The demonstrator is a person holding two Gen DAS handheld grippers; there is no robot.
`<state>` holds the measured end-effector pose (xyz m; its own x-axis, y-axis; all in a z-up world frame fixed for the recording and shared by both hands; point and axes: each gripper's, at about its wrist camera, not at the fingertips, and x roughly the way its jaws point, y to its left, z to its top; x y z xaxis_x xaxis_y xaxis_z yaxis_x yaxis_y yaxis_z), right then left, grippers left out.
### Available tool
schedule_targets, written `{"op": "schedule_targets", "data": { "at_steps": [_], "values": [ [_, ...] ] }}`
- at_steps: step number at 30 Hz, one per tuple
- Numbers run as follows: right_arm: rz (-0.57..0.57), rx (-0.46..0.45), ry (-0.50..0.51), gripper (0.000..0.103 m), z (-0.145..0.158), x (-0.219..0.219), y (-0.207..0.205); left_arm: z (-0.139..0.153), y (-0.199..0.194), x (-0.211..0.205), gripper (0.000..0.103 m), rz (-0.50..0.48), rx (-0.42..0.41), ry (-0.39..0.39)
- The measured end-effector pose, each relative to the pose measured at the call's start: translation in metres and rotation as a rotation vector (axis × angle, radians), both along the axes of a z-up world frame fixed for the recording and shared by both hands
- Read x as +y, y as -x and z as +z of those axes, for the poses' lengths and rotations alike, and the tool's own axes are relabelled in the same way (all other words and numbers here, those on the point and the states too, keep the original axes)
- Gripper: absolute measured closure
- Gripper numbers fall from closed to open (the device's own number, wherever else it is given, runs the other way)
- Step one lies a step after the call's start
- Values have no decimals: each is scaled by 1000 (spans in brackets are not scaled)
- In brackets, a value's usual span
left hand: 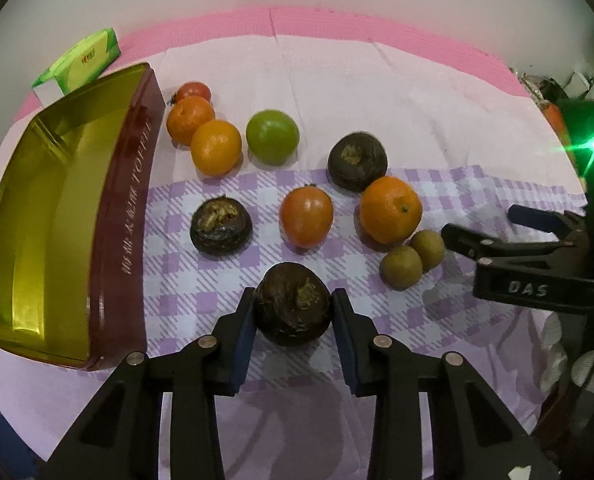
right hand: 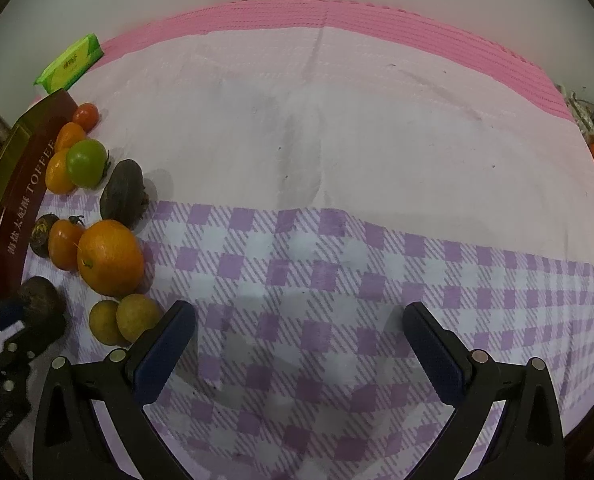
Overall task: Organize fruits
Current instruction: 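Carry the dark brown fruit with the left gripper over the tin tray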
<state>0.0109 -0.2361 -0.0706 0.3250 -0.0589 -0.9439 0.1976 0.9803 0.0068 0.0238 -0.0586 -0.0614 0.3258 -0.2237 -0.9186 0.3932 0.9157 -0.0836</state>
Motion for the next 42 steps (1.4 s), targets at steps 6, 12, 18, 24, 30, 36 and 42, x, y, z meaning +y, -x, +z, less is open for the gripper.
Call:
{"op": "schedule_targets", "data": {
  "at_steps": [6, 12, 18, 24, 30, 36, 42],
  "values": [
    [2, 0, 12, 0, 0, 2, 0, 21, -8, 18, 70, 47, -25, 39],
    [-1, -2, 14, 0, 0, 4, 0, 54, -22, 46, 70, 98, -109, 38],
    [-4, -5, 14, 0, 0, 2, -3, 61, -38, 96, 70, 183, -145, -25],
    [-6, -7, 14, 0, -1, 0, -1, 46, -49, 143, 70, 248, -106, -82],
    [-12, -5, 13, 0, 0, 0, -2, 30, -55, 171, 70, 277, -68, -128],
    [-21, -29, 19, 0, 0, 0, -1, 17, -50, 183, 70, 276, -44, -150],
    [-31, -45, 24, 0, 0, 2, 2, 10, -48, 191, 70, 289, -38, -166]
  ]
}}
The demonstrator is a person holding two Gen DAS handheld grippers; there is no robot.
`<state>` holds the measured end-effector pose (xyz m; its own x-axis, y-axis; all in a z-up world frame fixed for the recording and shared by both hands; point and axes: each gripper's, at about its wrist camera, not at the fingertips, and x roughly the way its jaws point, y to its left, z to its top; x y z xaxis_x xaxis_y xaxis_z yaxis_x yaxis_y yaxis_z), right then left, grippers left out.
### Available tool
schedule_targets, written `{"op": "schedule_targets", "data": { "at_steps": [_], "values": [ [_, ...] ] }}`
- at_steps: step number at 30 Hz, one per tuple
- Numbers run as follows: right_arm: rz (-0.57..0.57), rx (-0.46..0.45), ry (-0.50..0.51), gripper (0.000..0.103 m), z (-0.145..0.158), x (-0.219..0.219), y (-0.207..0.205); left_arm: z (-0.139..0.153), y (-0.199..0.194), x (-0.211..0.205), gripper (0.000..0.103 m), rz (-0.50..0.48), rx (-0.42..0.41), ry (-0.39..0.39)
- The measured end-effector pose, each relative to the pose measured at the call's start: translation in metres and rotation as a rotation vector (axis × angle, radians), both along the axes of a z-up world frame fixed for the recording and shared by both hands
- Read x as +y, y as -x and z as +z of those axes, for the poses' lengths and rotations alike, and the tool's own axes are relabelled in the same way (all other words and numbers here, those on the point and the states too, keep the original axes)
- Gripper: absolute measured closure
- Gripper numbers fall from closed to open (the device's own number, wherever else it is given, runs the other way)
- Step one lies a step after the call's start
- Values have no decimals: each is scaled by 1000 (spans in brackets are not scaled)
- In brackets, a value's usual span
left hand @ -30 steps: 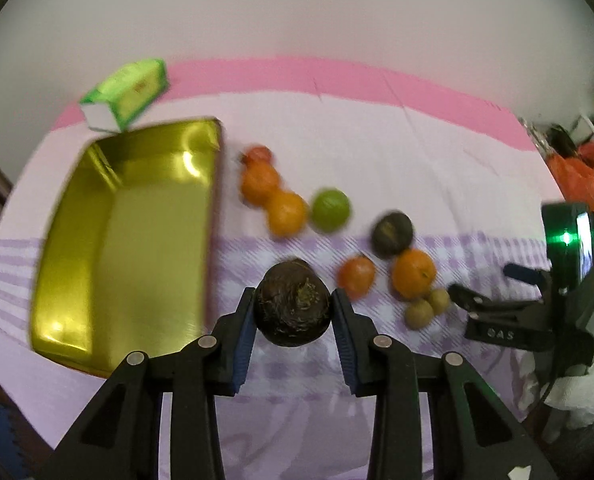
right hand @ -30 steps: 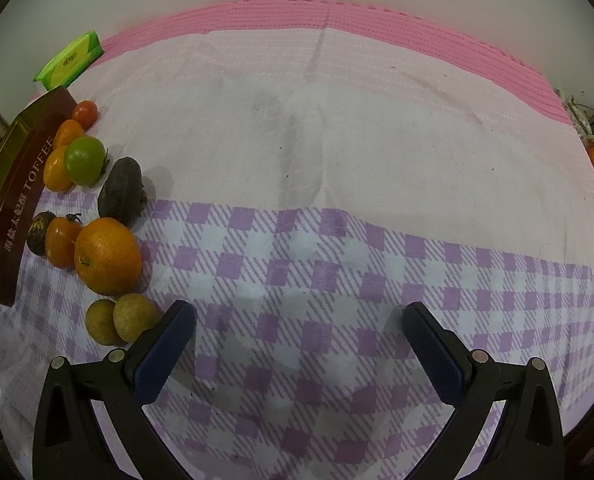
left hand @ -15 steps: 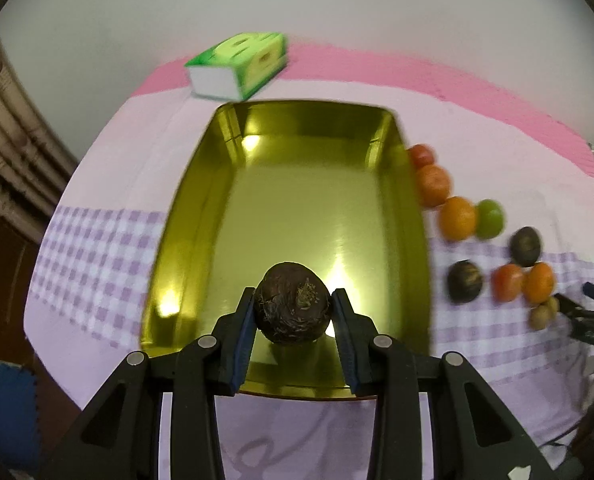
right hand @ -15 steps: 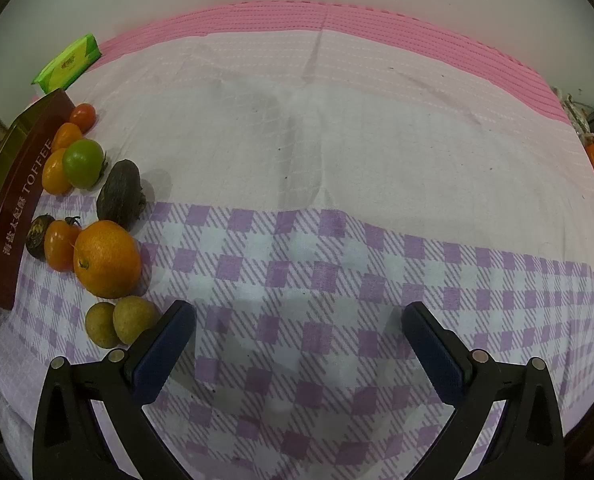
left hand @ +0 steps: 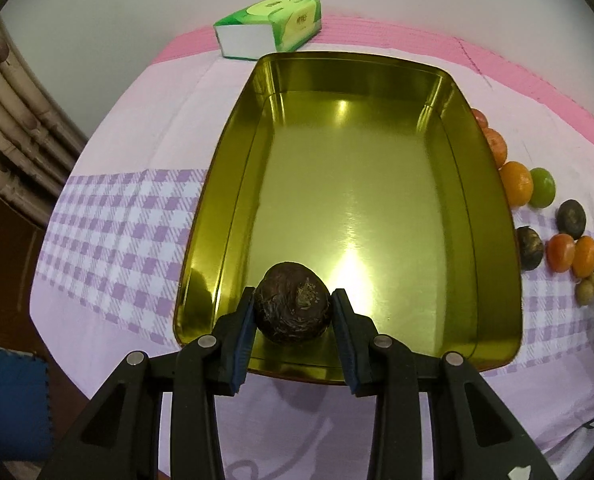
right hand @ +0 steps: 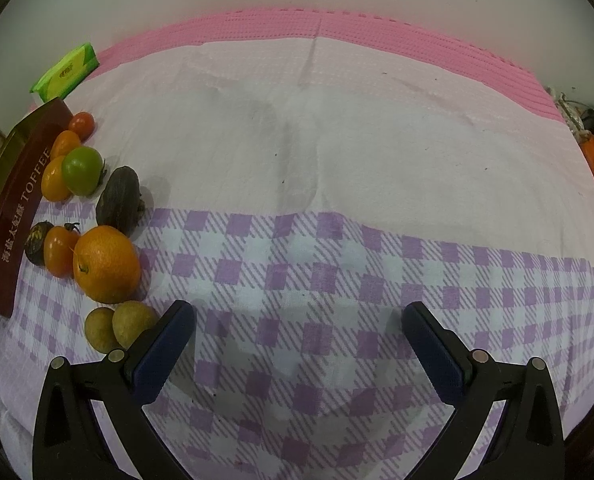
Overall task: Organize fruits
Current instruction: 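Carry the dark brown fruit with the left gripper over the tin tray, then open the left gripper to drop the fruit into the tray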
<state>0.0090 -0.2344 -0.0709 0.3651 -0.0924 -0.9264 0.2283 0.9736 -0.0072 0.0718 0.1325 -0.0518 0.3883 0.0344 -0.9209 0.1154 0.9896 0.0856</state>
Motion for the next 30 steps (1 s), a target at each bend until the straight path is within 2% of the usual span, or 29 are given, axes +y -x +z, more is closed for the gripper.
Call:
{"op": "schedule_targets", "data": {
  "at_steps": [6, 16, 30],
  "values": [
    [-5, -5, 3, 0, 0, 0, 1, -4, -1, -2, 70, -16, -3, -25],
    [-6, -2, 3, 0, 0, 0, 0, -3, 8, -9, 70, -10, 12, -1],
    [-6, -1, 2, 0, 0, 0, -2, -2, 11, -10, 66, -7, -2, -17]
  ]
}}
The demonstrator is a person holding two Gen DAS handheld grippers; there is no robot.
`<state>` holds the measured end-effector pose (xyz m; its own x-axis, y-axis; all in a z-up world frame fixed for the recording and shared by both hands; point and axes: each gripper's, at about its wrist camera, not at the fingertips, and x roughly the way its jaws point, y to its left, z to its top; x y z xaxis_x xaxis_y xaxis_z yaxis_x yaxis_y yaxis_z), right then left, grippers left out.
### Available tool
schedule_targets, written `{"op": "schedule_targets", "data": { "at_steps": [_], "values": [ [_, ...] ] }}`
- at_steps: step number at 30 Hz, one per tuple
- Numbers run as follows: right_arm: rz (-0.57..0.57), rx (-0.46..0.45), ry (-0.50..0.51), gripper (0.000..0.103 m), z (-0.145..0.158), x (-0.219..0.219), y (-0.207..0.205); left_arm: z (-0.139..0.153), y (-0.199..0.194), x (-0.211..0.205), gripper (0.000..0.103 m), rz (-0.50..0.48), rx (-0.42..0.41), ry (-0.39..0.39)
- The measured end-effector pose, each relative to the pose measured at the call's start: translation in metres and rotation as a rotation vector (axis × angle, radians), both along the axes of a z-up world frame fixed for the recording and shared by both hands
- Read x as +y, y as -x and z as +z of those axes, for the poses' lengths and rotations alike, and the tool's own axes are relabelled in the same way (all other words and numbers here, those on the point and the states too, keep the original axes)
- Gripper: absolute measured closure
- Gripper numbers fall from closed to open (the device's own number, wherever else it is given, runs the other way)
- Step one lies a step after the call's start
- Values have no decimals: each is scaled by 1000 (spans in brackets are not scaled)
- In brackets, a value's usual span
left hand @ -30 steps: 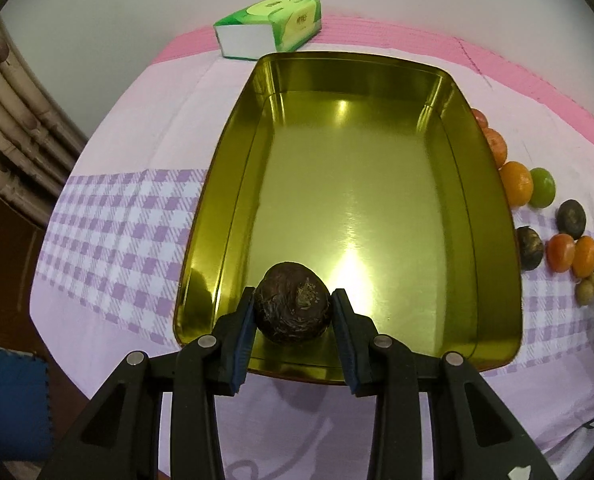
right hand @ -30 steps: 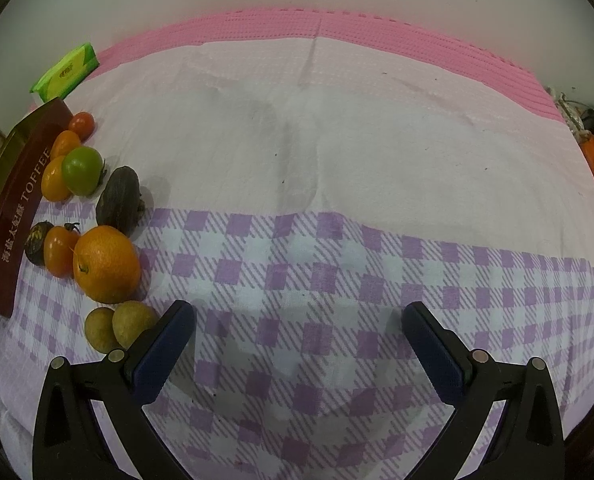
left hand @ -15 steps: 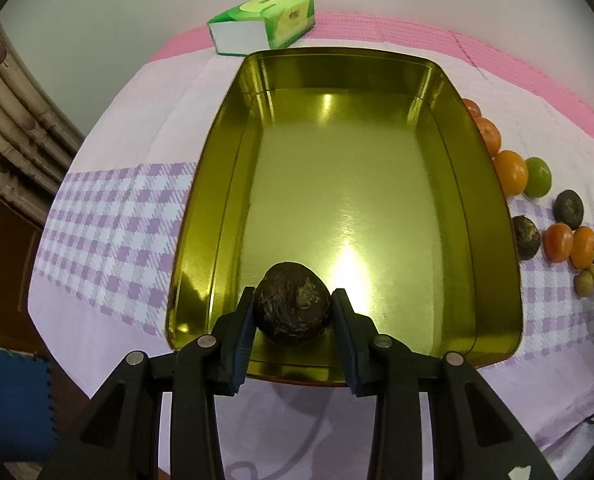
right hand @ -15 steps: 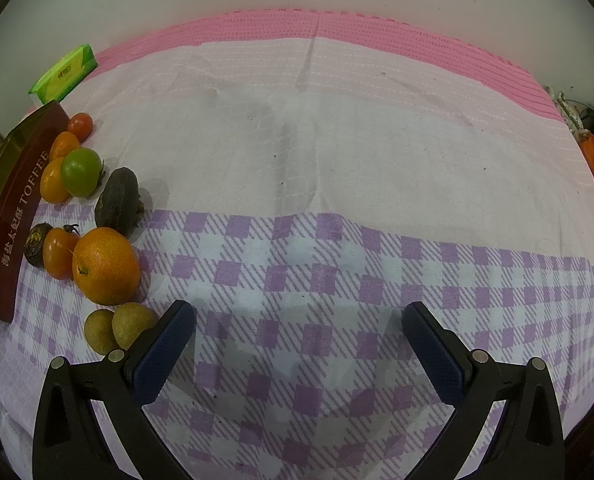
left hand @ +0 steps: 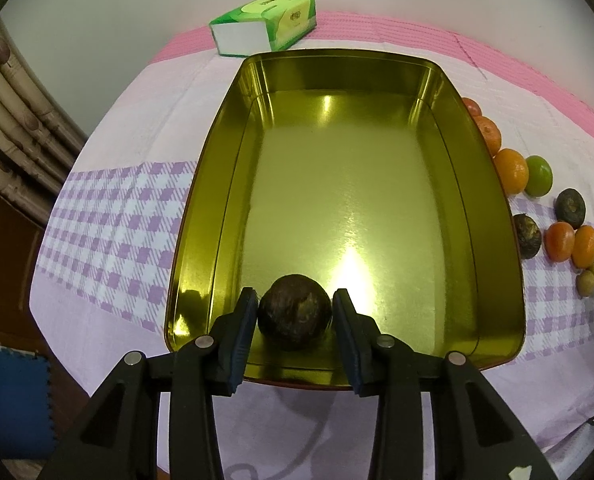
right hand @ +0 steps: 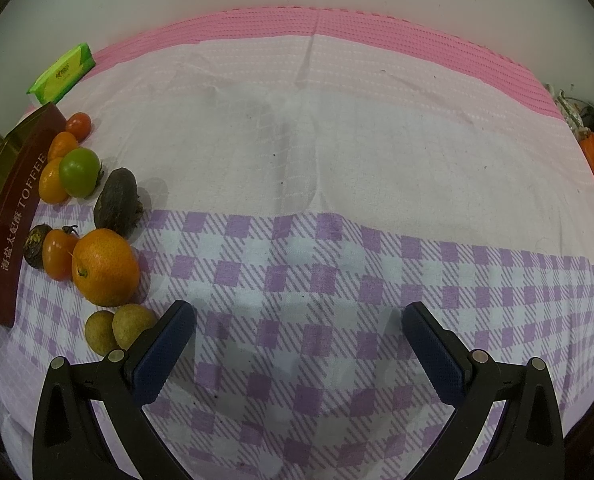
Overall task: Organize fruits
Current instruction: 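Open the left gripper to drop the fruit into the tray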
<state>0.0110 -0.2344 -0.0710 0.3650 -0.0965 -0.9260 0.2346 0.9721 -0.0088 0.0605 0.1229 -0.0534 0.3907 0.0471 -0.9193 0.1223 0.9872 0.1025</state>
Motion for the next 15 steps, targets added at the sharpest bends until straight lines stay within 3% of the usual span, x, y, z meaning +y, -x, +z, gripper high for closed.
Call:
{"op": "schedule_targets", "data": {
  "at_steps": [5, 8, 15],
  "values": [
    [1, 6, 6, 2, 1, 1, 1, 2, 0, 1, 58, 6, -1, 24],
    [13, -2, 17, 6, 6, 7, 4, 7, -2, 4, 47, 17, -21, 29],
    [75, -38, 23, 7, 27, 31, 20, 25, 1, 6, 37, 23, -81, 62]
  ]
}}
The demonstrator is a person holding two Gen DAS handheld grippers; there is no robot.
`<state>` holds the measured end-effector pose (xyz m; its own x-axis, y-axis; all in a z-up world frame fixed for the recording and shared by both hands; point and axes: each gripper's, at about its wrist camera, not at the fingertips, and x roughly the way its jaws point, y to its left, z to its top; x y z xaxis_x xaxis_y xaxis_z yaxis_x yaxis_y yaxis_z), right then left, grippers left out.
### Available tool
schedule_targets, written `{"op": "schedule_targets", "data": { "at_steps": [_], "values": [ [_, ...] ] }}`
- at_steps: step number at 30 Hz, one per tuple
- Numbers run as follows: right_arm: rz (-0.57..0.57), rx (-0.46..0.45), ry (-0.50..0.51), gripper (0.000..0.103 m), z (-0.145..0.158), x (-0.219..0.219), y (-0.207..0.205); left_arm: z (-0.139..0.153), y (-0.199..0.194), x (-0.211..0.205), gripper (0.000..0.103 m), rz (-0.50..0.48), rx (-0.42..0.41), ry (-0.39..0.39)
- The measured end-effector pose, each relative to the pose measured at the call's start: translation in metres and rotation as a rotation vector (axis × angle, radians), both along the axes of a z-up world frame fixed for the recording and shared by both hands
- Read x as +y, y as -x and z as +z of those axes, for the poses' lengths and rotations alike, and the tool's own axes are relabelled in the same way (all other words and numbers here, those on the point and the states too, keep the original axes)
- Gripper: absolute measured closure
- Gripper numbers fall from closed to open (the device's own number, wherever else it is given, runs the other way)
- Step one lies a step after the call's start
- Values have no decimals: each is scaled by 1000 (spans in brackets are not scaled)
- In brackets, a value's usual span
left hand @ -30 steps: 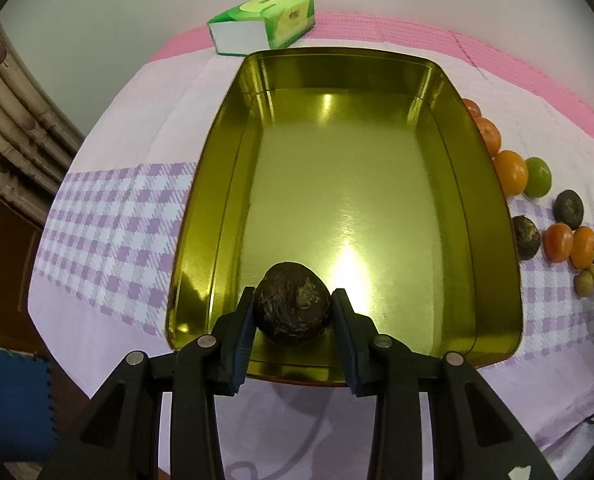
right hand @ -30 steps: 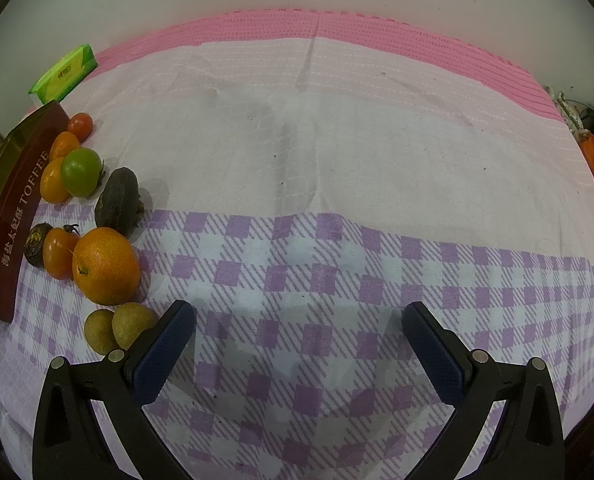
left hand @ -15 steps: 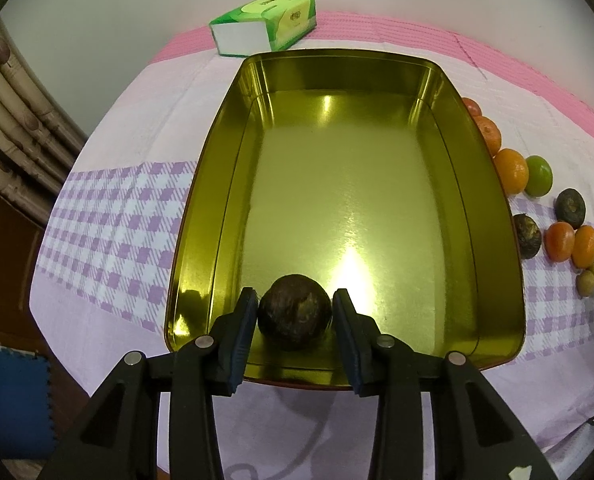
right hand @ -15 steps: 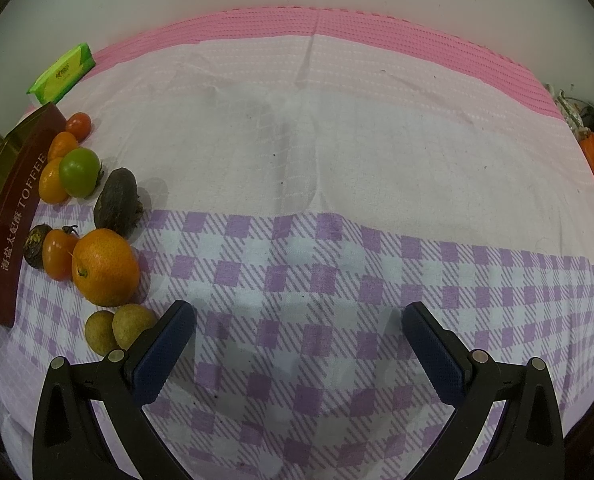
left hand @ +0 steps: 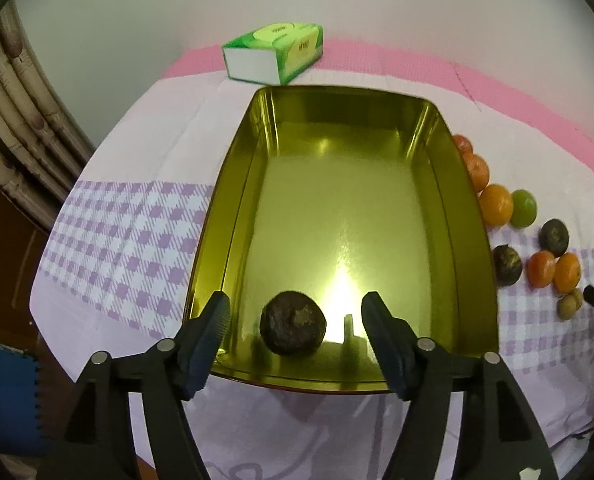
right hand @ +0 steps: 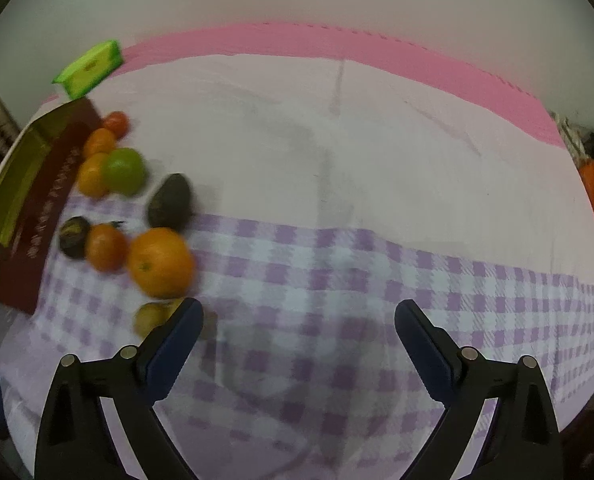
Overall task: Organize fruits
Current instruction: 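Open the left gripper to drop the fruit into the tray, then close the right gripper on the two tan longans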
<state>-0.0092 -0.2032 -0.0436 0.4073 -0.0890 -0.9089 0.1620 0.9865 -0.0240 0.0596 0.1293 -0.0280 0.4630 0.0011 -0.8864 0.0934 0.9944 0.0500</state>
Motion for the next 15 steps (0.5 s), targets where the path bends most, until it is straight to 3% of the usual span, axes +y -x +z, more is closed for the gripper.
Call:
{"op": "schedule_targets", "data": {
  "at_steps": [7, 12, 15],
  "values": [
    [103, 5, -11, 16, 6, 37, 22, 8, 2, 0, 31, 0, -30, 2],
    [144, 33, -36, 30, 0, 51, 34, 12, 4, 1, 29, 6, -43, 0],
    [145, 53, -53, 30, -4, 52, 38, 14, 4, 2, 27, 13, -53, -5]
  ]
}}
